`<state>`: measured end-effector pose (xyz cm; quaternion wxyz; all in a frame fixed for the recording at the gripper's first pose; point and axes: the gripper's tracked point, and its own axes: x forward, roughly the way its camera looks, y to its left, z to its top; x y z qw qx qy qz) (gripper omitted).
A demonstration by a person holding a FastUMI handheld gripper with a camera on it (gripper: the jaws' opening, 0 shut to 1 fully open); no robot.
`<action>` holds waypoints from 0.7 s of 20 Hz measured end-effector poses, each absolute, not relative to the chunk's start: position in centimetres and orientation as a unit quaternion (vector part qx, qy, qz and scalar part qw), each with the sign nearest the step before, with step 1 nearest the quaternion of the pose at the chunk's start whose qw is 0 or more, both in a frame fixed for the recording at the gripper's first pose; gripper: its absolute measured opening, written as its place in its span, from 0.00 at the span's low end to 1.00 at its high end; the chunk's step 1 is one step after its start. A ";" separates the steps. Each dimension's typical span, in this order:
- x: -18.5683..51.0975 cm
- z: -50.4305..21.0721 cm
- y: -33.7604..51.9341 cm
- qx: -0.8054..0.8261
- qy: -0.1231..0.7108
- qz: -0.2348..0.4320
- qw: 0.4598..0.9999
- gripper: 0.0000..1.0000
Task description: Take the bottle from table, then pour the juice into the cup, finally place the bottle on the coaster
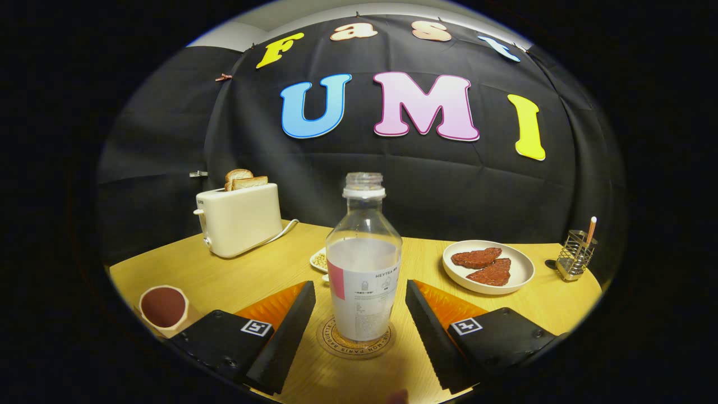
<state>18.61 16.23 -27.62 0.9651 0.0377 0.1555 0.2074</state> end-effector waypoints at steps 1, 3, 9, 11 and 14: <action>18.2 -26.8 15.7 0.038 0.153 0.202 0.966 0.99; 17.6 -25.1 14.4 0.029 0.147 0.186 0.971 0.99; 13.4 -20.1 11.2 0.033 0.138 0.148 0.979 0.99; 11.6 -19.1 10.3 0.022 0.139 0.140 0.980 0.99; 9.4 -16.2 9.2 0.018 0.131 0.136 0.982 0.99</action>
